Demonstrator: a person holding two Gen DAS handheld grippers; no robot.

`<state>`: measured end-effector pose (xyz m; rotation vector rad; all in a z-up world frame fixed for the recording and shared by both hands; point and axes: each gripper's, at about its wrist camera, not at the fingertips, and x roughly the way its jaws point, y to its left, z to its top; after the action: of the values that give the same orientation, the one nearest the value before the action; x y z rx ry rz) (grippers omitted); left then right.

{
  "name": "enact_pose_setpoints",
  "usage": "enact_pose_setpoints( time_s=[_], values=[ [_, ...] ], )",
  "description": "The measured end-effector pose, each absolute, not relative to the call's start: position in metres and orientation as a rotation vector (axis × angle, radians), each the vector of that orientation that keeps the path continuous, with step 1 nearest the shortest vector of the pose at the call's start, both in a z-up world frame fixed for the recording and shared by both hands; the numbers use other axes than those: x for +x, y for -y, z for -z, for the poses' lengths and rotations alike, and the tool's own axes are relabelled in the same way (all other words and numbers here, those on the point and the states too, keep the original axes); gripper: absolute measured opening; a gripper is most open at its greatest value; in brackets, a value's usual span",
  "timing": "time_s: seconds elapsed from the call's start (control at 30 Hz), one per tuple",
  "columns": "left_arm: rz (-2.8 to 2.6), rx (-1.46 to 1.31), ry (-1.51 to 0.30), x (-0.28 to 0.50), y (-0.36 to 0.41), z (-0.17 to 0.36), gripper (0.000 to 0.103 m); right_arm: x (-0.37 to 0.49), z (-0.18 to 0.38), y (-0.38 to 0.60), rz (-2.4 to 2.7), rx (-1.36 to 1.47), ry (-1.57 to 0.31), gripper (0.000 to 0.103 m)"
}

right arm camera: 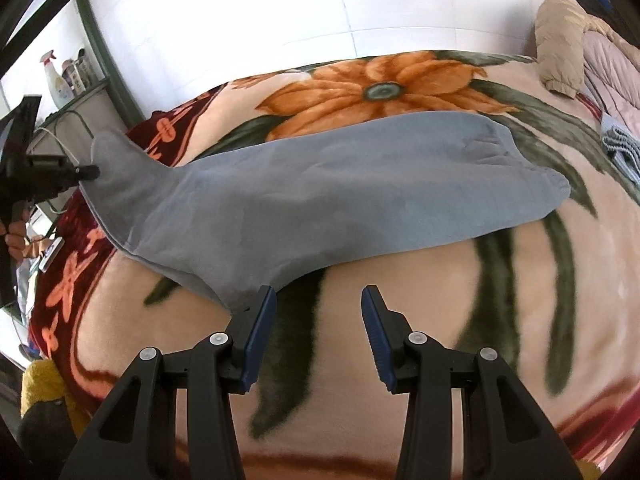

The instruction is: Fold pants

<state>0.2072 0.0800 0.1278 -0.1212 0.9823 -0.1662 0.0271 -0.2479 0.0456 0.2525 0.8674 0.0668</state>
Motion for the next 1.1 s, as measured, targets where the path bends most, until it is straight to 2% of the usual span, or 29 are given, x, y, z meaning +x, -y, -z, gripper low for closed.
enact_pose_setpoints(
  time_s=[0.2,0.53,0.73,0.77,0.83,0.9,1.1],
  values=[
    [0.287,-0.014,-1.015,0.205,-0.006,-0.136,0.013,0.022,-0.046,0.259,-0.062,0.294,-0.839,0.045],
    [0.397,0.082,-1.154,0.206,0.096,-0.079,0.013,0.02,-0.044,0.272,-0.048,0.336,-0.822,0.045],
    [0.45,0.095,-1.185,0.2,0.119,-0.058,0.015,0.02,-0.041,0.271,-0.048,0.338,-0.832,0.045],
    [0.459,0.086,-1.185,0.198,0.119,-0.059,0.016,0.021,-0.041,0.27,-0.048,0.336,-0.835,0.045],
    [0.463,0.094,-1.176,0.193,0.12,-0.061,0.034,0.022,-0.042,0.268,-0.051,0.33,-0.839,0.045],
    [0.459,0.099,-1.15,0.185,0.117,-0.067,0.042,0.024,-0.044,0.267,-0.058,0.328,-0.844,0.045],
    [0.413,0.041,-1.096,0.166,0.084,-0.082,0.049,0.037,-0.056,0.255,-0.088,0.295,-0.851,0.045]
  ],
)
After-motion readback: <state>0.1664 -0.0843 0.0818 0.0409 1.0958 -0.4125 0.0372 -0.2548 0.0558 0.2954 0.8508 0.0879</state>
